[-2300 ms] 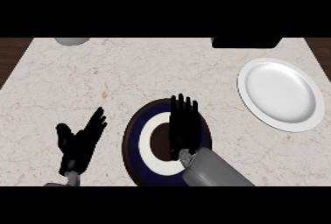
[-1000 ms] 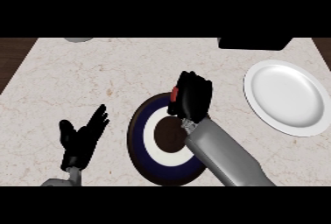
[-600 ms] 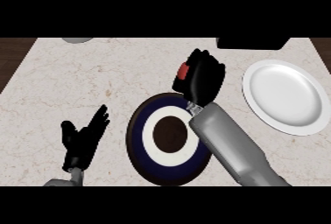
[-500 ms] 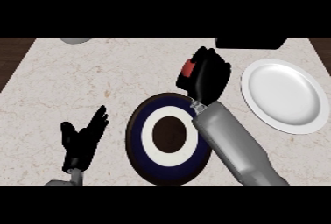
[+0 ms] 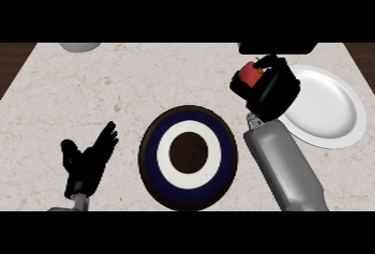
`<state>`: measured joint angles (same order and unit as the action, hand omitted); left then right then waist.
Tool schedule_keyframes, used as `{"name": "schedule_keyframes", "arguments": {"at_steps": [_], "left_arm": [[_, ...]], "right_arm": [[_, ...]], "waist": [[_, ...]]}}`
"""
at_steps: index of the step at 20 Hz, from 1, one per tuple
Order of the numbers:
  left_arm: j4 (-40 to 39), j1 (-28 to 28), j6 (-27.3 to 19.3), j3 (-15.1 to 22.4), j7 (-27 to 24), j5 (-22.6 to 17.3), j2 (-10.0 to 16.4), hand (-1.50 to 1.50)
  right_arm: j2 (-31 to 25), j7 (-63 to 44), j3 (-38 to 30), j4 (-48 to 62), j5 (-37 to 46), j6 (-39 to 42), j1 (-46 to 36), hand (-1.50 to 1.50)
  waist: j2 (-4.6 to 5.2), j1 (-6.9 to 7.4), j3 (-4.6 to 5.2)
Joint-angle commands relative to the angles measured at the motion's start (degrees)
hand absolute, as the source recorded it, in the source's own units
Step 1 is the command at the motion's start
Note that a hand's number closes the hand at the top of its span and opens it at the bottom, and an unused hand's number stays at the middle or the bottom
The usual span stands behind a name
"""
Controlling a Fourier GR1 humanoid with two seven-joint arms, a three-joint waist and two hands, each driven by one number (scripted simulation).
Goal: Pick the bell pepper from the plate and place it in the plate
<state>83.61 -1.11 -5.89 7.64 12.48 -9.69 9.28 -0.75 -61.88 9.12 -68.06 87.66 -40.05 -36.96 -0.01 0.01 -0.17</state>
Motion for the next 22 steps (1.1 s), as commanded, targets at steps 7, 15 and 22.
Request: {"name": "schedule_keyframes", "arguments": {"at_steps": [7, 15, 22], "left_arm": [[-3.9, -0.1, 1.3, -0.3, -2.7, 0.1, -1.1, 0.0], [-0.9, -1.3, 0.9, -1.1, -1.5, 1.1, -0.3, 0.0], [-3.5, 1.4, 2.3, -0.4, -1.2, 0.8, -1.4, 0.0]], "right_arm": [[-6.9, 2.0, -15.5, 4.9, -2.0, -18.6, 6.1, 1.5], [-18.7, 21.5, -18.4, 16.0, -26.4, -25.4, 7.0, 1.5], [-22.5, 24.0, -22.8, 30.9, -37.3, -10.7, 0.4, -1.5]], "waist": [[0.33, 0.18, 0.14], [0.33, 0.64, 0.06], [0.98, 1.74, 0.01]]}}
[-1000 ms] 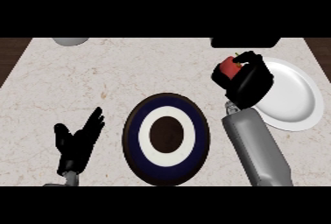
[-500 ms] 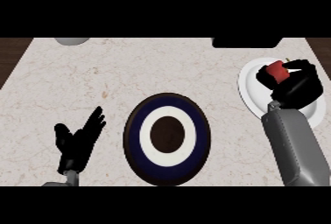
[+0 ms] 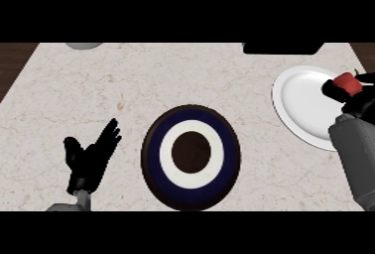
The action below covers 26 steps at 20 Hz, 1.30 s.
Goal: Pick the bell pepper from the plate and place it in the plate
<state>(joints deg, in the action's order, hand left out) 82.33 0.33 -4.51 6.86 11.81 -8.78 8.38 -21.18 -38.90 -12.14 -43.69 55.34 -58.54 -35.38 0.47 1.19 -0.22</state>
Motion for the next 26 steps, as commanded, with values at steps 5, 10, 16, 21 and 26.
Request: {"name": "schedule_keyframes", "arguments": {"at_steps": [5, 10, 16, 21, 26], "left_arm": [[-1.0, -0.9, 1.2, 0.3, -0.1, 0.2, 0.4, 0.0], [-3.1, 2.2, 0.5, 0.1, -0.5, 1.1, -0.4, 0.0], [-1.5, 1.6, -1.0, 0.6, 1.5, 1.5, -1.6, 0.0], [-1.7, -0.6, 1.3, -1.5, -0.4, 0.3, 0.0, 0.0], [-2.3, 0.3, 2.5, -2.7, 0.2, -1.1, 0.1, 0.0]], "right_arm": [[-3.9, 16.3, -5.4, 10.4, -18.2, 14.6, -1.2, -1.5], [-2.2, 35.0, -11.1, 10.4, -27.7, 13.1, -0.2, -1.5], [0.6, 51.2, -19.7, 7.3, -38.6, 8.6, 0.1, -1.5], [-2.1, 58.4, -25.3, 7.2, -47.5, 16.4, 2.1, -1.5], [3.2, 64.1, -26.0, -0.6, -54.7, 27.9, 12.6, -1.5]], "waist": [[0.55, 1.04, -0.12], [0.7, 0.64, -0.18], [0.36, 0.26, -0.1], [-0.21, -0.55, 0.13], [-0.45, -1.53, 0.17]]}}
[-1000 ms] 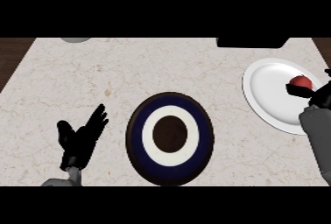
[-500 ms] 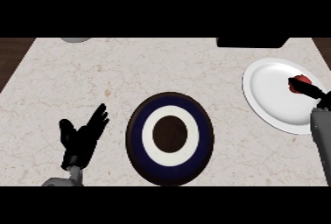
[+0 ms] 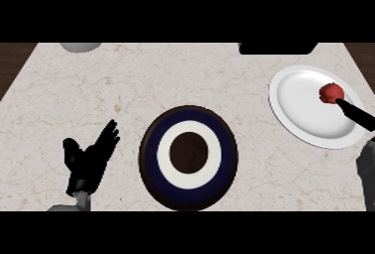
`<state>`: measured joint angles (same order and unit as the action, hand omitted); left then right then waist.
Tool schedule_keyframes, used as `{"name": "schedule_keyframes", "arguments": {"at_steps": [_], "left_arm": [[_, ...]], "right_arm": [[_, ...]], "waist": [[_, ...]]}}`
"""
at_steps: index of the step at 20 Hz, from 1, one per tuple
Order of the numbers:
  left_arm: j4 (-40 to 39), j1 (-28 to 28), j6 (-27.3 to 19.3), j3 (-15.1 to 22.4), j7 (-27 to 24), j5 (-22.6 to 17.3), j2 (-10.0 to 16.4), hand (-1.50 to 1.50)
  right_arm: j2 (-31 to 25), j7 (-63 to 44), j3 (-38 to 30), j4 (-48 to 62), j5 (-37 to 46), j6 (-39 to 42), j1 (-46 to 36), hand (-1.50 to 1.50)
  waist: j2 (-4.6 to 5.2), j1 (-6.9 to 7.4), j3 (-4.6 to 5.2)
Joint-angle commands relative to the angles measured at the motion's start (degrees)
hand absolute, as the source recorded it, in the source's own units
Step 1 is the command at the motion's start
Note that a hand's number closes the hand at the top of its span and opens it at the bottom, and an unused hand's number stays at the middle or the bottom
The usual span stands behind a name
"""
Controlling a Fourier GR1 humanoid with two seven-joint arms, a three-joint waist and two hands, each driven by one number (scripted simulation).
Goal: Pick the bell pepper from the plate and place it in the plate
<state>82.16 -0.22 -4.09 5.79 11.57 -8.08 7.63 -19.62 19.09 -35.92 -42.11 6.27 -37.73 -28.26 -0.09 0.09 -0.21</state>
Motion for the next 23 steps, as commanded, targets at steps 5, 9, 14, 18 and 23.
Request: {"name": "schedule_keyframes", "arguments": {"at_steps": [5, 9, 14, 18, 23], "left_arm": [[0.9, -3.7, 1.4, 0.1, -1.1, 0.5, 0.4, 0.0], [-1.8, -1.2, -0.7, -0.6, -0.6, 1.3, -1.3, 0.0], [1.0, -2.8, 2.4, -2.8, 0.2, -0.4, 1.4, 0.0], [1.3, -2.9, 1.5, -1.4, 0.9, 1.2, -1.0, 0.0], [-2.5, 1.3, 0.7, -1.7, 0.5, 2.5, -2.9, 0.0]], "right_arm": [[5.6, -4.5, 5.9, -21.6, -4.0, 12.3, 17.6, -1.5], [9.0, -3.9, 8.4, -31.6, -4.3, 15.1, 28.4, -1.5], [10.7, -12.1, 12.7, -45.4, 0.1, 13.8, 37.6, -1.5], [13.1, -10.4, 13.9, -44.8, 2.1, 12.2, 39.7, -1.5], [16.8, -10.9, 16.4, -51.0, 4.6, 11.3, 45.1, -1.5]], "waist": [[-0.35, -1.13, 0.31], [-0.12, -1.03, 0.28], [-0.04, -0.54, 0.26], [0.06, -0.23, 0.22], [0.07, -0.34, 0.22]]}}
